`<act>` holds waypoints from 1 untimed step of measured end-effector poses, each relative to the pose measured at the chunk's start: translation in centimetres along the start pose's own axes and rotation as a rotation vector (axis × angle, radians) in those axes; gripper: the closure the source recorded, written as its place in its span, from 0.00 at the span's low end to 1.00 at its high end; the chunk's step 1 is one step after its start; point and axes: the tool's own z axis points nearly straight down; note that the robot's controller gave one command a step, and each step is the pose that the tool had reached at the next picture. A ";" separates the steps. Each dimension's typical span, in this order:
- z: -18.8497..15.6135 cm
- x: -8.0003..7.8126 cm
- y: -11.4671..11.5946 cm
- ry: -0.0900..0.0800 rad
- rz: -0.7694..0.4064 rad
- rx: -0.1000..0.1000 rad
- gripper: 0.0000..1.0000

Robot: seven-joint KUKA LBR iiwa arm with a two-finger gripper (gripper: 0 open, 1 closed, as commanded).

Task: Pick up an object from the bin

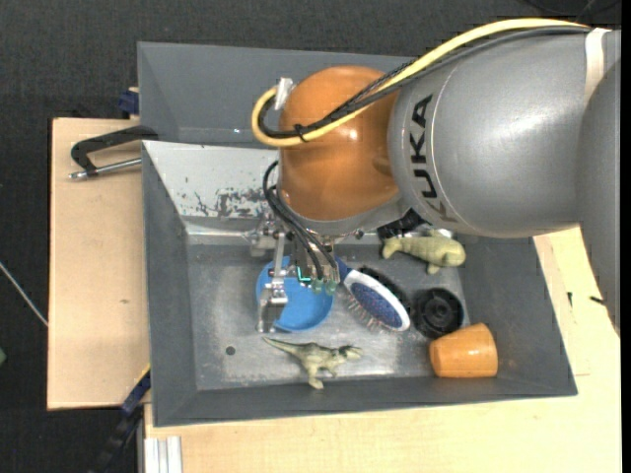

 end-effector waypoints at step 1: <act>11.0 -0.7 -6.0 0.000 -0.062 0.003 0.00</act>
Offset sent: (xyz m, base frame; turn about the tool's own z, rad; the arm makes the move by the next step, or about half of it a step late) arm 0.0076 -0.0578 -0.1061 -0.0650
